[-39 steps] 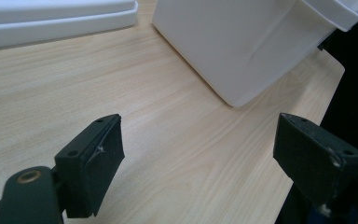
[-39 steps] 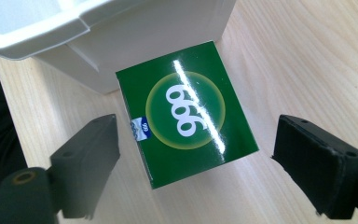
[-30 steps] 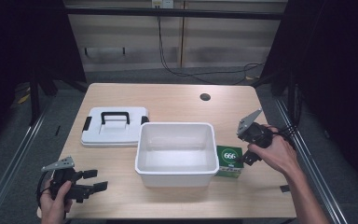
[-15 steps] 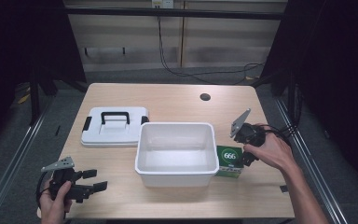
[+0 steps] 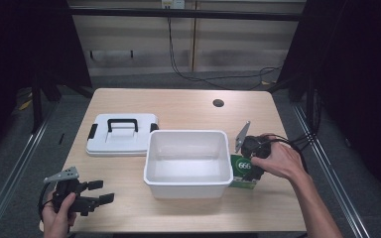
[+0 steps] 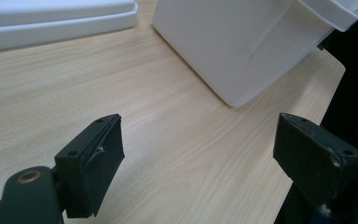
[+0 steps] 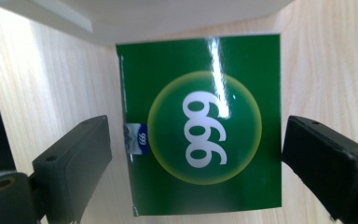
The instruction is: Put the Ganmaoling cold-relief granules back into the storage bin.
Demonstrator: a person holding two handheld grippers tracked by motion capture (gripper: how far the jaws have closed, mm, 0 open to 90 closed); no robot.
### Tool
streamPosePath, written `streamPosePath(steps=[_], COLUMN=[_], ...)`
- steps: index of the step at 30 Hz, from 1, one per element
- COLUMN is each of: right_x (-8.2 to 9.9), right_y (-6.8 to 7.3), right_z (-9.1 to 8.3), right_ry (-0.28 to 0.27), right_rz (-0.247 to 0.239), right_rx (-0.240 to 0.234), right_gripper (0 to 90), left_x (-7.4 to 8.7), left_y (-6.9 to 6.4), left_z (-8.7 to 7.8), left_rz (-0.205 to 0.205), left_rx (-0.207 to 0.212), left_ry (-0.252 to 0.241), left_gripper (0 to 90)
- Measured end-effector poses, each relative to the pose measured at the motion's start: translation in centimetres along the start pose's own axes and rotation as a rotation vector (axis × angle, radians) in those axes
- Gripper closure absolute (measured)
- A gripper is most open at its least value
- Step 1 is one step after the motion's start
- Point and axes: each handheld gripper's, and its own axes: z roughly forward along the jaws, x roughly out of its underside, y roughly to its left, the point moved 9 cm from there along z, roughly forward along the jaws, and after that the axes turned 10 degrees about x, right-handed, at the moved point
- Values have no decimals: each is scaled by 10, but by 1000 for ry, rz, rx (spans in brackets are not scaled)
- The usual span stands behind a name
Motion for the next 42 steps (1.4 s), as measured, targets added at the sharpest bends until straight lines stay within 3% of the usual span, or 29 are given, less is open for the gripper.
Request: streamPosePath(steps=[8, 23, 24, 33, 36, 42], right_x=[0, 0, 2, 3, 5, 10], right_y=[2, 0, 3, 3, 1, 0], right_z=[10, 13, 10, 9, 3, -5], right_ry=[75, 84, 123, 115, 104, 90], right_rz=[-39, -81, -71, -77, -45, -29], right_rx=[5, 2, -7, -12, -5, 4], right_gripper=[84, 158, 160, 162, 164, 164], left_x=[0, 0, 0, 0, 0, 1], left_y=[0, 1, 1, 1, 1, 1], left_z=[0, 0, 0, -1, -1, 0], left_rz=[-2, -3, -5, 2, -1, -2], left_rx=[3, -2, 0, -2, 0, -5], left_ry=[2, 3, 0, -1, -1, 4], left_gripper=[160, 161, 160, 160, 160, 160])
